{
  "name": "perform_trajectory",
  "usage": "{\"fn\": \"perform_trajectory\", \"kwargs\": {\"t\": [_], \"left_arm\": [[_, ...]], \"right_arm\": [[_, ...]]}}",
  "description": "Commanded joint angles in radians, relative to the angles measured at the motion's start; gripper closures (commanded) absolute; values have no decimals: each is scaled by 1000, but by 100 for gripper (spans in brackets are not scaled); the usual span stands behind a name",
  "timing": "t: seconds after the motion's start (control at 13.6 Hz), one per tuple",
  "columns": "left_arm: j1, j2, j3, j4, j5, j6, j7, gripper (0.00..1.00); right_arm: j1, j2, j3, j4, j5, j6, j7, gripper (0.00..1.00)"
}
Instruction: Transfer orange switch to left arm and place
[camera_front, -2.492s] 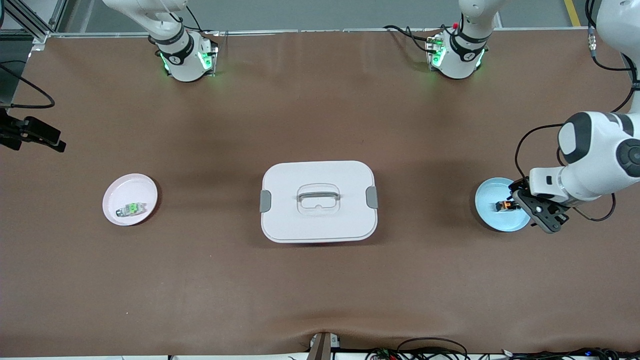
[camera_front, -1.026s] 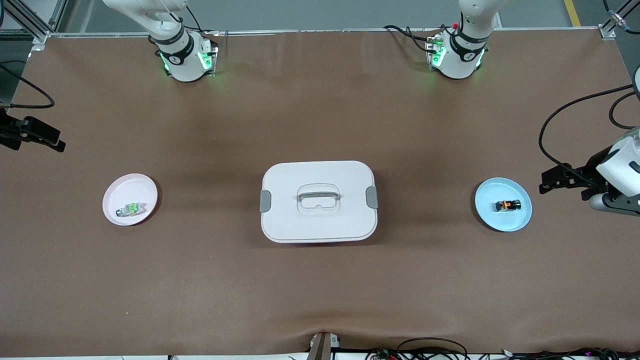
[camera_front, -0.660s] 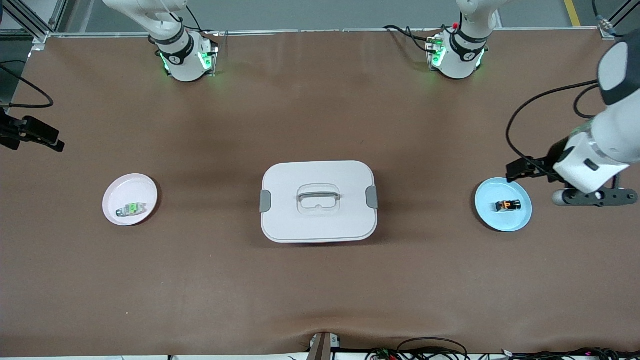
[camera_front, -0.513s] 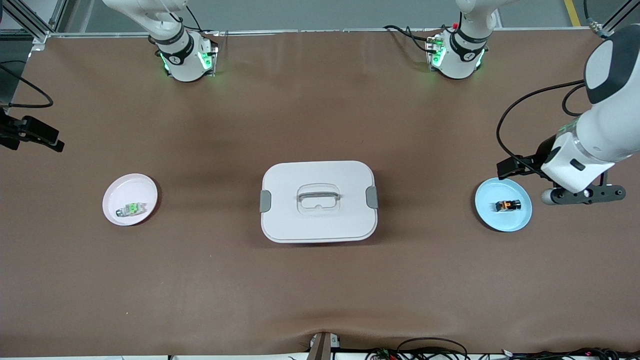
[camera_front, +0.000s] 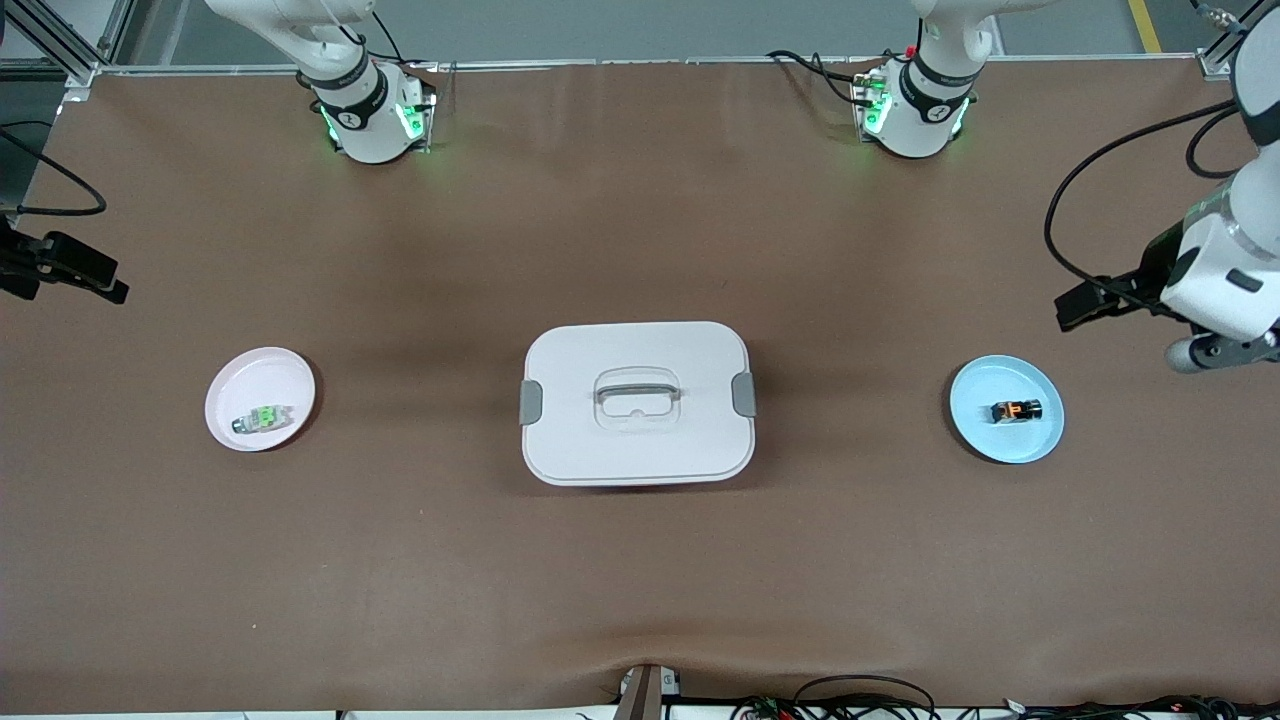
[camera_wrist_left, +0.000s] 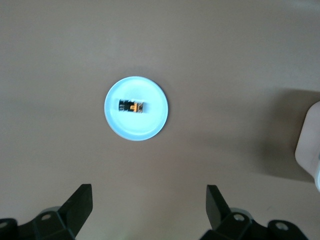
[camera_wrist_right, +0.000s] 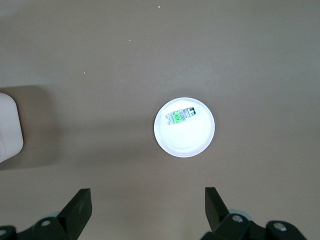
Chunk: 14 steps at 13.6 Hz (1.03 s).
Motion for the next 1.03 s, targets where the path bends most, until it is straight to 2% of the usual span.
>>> {"fn": "perform_trajectory", "kwargs": {"t": [0.0, 0.29, 0.51, 0.66, 0.95], "left_arm": [[-72, -55, 89, -11, -18, -44, 38, 0], [-160, -113, 181, -40, -22, -50, 108, 0], [-180, -173, 191, -102, -25, -37, 122, 0], [-203, -204, 231, -137, -41, -12, 131, 0], [-191, -212, 232, -149, -67, -12, 217, 0]], "right_arm": [[2, -7, -4, 6, 0, -11, -12, 0], [3, -7, -4, 6, 0, -11, -13, 0], [2, -7, -4, 6, 0, -10, -12, 0], [2, -7, -4, 8, 0, -10, -13, 0], [2, -7, -4, 8, -1, -10, -13, 0]]}}
